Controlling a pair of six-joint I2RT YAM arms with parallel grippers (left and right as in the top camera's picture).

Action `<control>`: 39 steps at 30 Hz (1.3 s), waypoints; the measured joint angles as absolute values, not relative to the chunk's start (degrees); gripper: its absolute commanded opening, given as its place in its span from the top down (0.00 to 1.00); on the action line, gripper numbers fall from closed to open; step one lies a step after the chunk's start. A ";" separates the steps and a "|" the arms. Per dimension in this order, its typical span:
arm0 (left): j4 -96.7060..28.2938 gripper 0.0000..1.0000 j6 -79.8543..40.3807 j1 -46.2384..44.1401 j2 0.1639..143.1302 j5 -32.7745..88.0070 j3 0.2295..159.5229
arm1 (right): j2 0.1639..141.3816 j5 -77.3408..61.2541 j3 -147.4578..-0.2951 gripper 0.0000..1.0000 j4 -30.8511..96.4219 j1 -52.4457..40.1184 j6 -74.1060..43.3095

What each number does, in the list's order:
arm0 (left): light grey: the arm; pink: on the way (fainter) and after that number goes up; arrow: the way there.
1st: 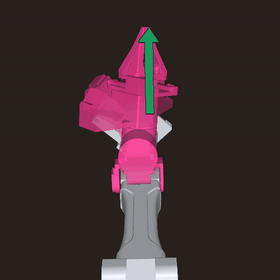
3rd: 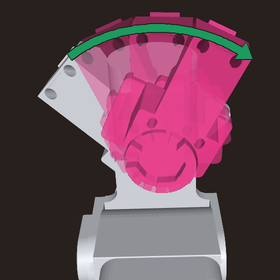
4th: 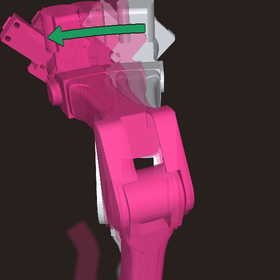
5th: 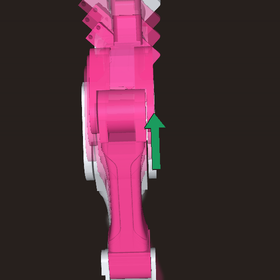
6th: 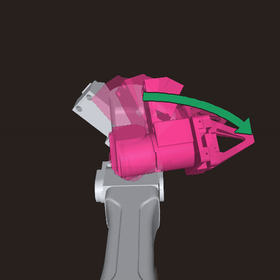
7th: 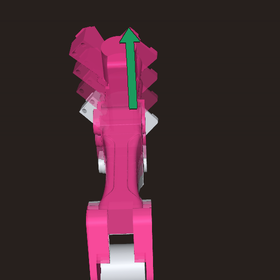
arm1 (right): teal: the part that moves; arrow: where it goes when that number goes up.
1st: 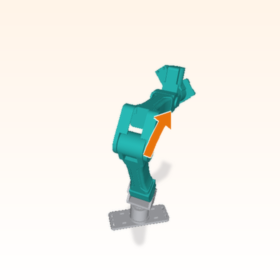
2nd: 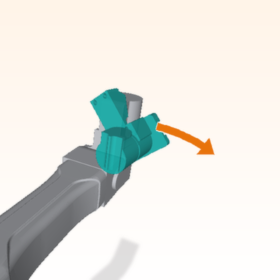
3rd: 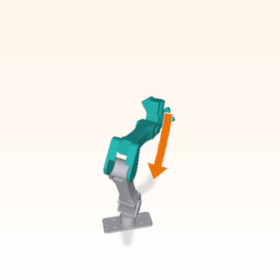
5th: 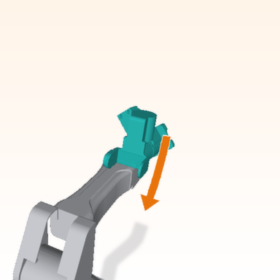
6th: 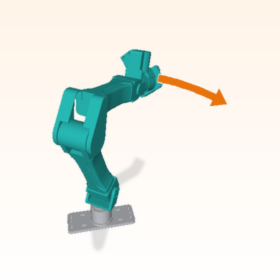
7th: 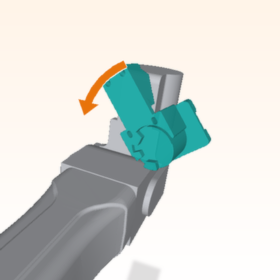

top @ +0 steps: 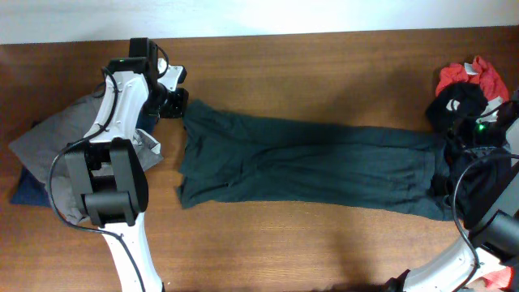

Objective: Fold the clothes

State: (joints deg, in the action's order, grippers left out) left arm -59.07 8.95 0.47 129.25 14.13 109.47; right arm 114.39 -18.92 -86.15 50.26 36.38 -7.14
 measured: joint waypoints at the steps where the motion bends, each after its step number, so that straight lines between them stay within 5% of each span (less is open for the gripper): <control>1: -59.07 0.99 8.93 0.51 129.25 14.15 109.47 | 114.39 -18.85 -86.15 0.30 50.50 36.58 -7.11; 3: -59.07 1.00 8.91 0.62 129.25 14.15 109.47 | 114.39 -18.48 -86.15 0.37 50.59 37.23 -7.16; 7: -59.11 0.99 8.91 1.08 129.25 14.17 109.47 | 114.39 -15.62 -86.15 0.84 50.57 40.27 -7.62; 12: -59.13 1.00 8.91 2.02 129.25 14.17 109.47 | 114.39 -12.86 -85.01 0.96 48.47 43.81 -10.26; 27: -60.73 1.00 8.88 3.55 129.25 13.61 110.21 | 114.67 -10.35 -76.60 0.96 38.85 46.41 -15.03; 39: -65.21 0.92 8.71 7.81 129.25 13.65 119.13 | 112.44 -28.88 -81.36 0.60 44.45 49.50 -11.88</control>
State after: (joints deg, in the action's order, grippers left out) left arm -65.21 8.71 7.81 129.25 13.65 119.13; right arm 112.44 -28.88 -81.36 44.45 49.50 -11.88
